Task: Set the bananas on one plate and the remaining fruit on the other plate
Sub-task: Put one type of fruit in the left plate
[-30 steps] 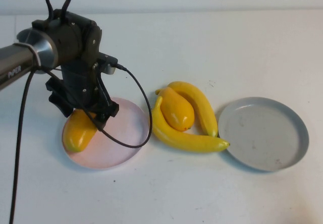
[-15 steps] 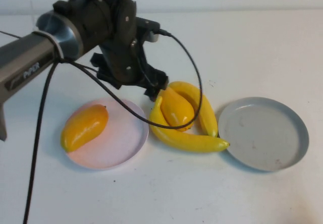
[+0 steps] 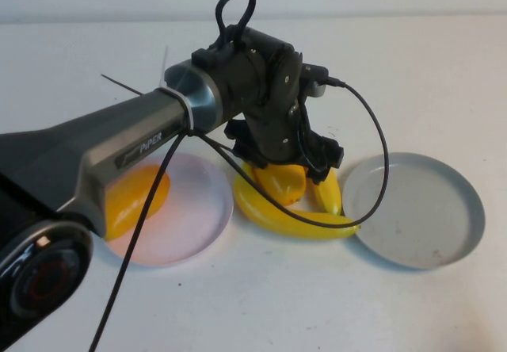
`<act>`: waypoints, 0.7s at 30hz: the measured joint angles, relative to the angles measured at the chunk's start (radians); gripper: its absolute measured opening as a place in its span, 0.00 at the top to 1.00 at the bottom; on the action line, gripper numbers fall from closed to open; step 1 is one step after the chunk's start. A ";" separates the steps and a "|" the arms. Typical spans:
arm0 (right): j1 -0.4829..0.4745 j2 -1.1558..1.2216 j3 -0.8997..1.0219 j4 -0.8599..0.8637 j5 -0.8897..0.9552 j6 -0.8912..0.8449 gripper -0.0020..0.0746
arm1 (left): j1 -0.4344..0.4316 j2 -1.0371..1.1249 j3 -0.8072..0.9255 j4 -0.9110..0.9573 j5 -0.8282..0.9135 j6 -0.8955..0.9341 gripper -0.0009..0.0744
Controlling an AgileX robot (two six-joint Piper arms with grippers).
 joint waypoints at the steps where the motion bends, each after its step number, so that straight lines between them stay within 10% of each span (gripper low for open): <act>1: 0.000 0.000 0.000 0.000 0.000 0.000 1.00 | 0.000 0.003 -0.007 -0.007 0.004 0.000 0.10; 21: 0.000 0.000 0.000 0.004 0.000 0.000 1.00 | 0.000 0.019 -0.096 0.050 0.091 -0.013 0.10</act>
